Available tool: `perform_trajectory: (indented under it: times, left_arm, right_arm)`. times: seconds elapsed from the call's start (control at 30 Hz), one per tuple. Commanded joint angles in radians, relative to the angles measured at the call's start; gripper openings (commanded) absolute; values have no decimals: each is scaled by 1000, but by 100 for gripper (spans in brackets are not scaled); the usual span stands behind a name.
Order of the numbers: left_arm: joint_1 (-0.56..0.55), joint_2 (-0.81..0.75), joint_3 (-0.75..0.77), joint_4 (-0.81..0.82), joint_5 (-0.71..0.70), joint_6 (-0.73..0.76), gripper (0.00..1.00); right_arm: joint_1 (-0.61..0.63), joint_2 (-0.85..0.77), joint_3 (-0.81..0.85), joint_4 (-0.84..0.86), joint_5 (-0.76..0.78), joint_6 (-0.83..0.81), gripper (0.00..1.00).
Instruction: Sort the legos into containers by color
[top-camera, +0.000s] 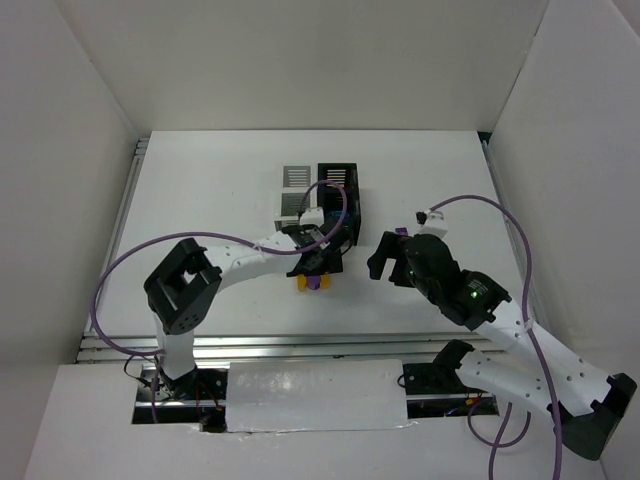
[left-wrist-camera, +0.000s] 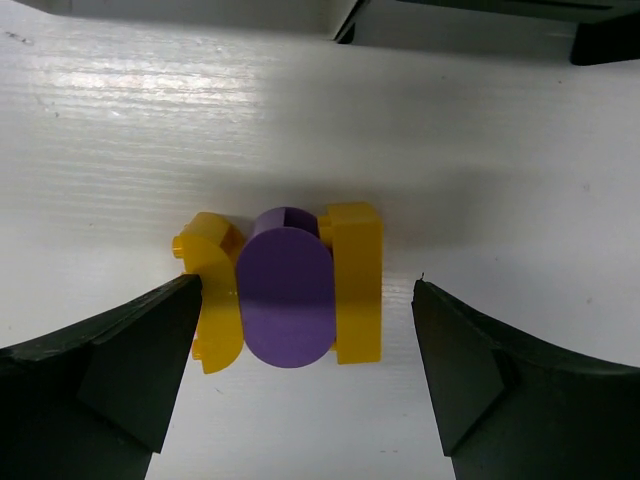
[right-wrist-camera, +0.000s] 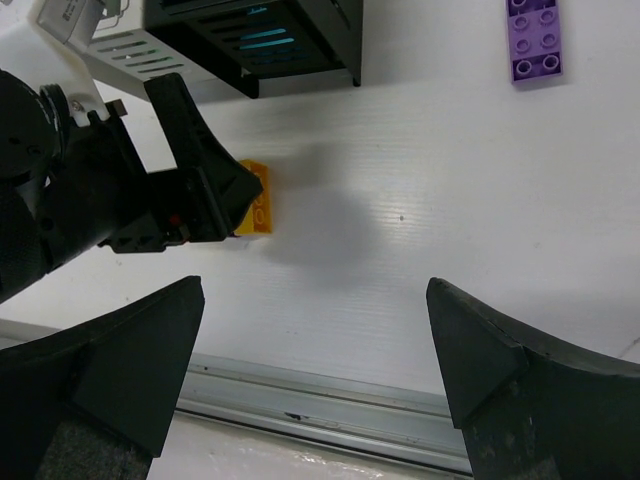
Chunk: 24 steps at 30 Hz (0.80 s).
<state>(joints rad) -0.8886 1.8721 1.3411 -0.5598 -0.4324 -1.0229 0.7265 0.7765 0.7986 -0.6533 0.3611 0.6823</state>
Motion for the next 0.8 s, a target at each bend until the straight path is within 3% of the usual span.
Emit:
perform_trajectory:
  times: [0.0,0.33,0.77]
  left_arm:
    - [-16,-34,-11,-54,-37,-31,99]
    - [-38,15,38,-120,-100,-45,99]
    - [-29,50,-8,-5,-55,-5,99]
  right_arm:
    - [-6,-5,-12,4,3,-13,100]
    - [-4,-9,-38,41,-39,-26,100]
    - [-6,-25,-42,47,-60,-50,100]
